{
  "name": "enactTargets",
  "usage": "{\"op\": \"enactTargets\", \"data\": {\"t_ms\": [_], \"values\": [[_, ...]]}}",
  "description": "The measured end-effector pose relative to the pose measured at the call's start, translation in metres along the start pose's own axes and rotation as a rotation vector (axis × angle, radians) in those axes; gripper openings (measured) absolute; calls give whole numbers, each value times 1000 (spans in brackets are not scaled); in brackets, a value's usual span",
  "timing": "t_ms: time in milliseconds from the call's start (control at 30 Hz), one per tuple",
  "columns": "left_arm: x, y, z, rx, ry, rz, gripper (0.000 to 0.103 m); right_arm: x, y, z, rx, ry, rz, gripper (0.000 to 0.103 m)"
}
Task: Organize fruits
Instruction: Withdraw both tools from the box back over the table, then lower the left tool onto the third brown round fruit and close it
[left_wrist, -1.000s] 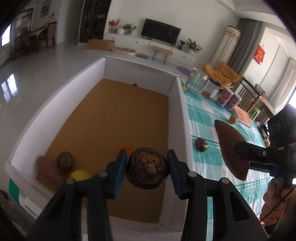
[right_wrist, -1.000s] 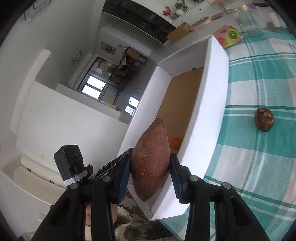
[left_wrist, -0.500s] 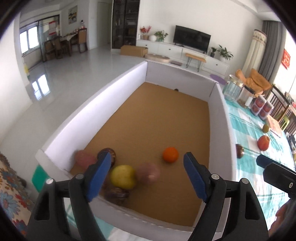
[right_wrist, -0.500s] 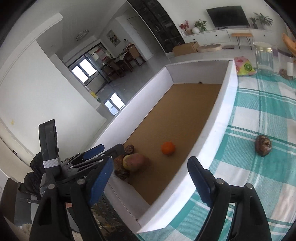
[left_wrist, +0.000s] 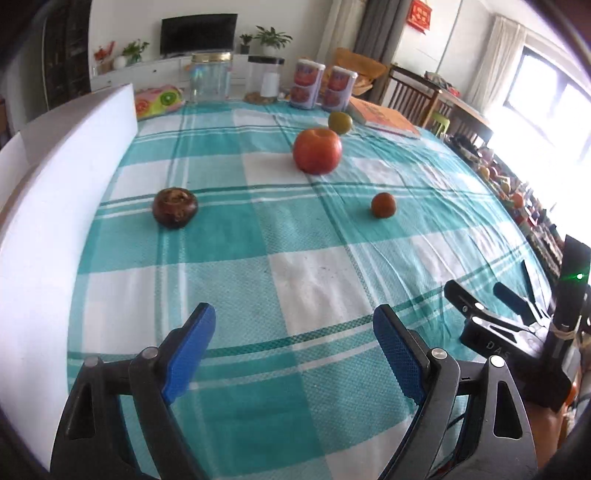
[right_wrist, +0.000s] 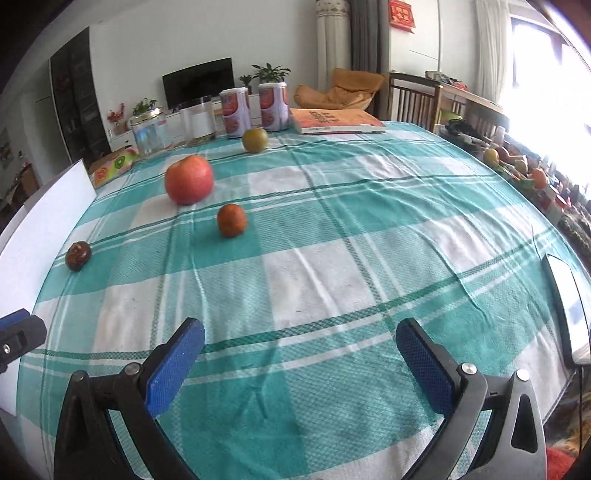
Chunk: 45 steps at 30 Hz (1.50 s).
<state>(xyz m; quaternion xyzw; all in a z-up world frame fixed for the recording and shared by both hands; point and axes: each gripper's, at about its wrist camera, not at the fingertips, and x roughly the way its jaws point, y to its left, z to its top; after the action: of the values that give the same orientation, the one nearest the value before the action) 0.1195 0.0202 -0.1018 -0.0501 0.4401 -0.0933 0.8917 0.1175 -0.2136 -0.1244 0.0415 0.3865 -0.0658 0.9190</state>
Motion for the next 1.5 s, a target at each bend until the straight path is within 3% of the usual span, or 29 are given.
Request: {"op": "enactTargets", "data": {"t_ms": [200, 467, 1300, 1500], "values": [[43, -29, -10, 126, -4, 125, 89, 5, -21, -2, 68, 18, -67, 103], [50, -29, -7, 124, 10, 124, 95, 24, -19, -6, 71, 101, -58, 103], [54, -29, -5, 119, 13, 127, 99, 26, -13, -7, 48, 115, -84, 103], [52, -25, -5, 107, 8, 93, 98, 27, -12, -8, 45, 117, -87, 103]]}}
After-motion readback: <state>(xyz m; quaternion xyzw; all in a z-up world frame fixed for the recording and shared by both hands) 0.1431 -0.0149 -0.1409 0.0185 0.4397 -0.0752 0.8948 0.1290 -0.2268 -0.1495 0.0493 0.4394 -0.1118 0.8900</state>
